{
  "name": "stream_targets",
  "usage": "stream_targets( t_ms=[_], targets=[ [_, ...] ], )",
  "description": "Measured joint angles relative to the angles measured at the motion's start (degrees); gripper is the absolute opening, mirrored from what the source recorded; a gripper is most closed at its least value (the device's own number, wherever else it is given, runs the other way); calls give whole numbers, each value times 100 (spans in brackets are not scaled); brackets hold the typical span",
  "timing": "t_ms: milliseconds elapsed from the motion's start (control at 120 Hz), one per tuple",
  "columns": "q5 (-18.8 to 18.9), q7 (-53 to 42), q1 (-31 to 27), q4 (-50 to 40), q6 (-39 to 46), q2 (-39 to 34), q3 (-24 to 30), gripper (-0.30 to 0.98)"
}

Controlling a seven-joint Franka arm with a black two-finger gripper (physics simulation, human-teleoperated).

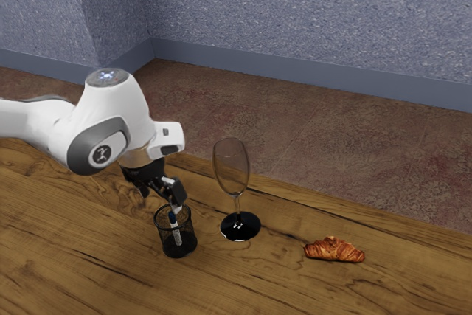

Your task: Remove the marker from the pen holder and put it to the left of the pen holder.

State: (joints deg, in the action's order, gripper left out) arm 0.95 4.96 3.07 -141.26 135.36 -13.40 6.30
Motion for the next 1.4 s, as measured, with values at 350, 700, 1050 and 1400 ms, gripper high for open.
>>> stream_targets(
  t_ms=[350, 700, 1050, 1400],
  targets=[
    [-121, -26, -5, -310, 451, 198, 333, 69],
    [-128, -36, -9, -45, 513, 506, 300, 58],
    [-133, -41, -16, -87, 449, 461, 284, 20],
    [18, 18, -10, 112, 109, 264, 8, -5]
  ],
)
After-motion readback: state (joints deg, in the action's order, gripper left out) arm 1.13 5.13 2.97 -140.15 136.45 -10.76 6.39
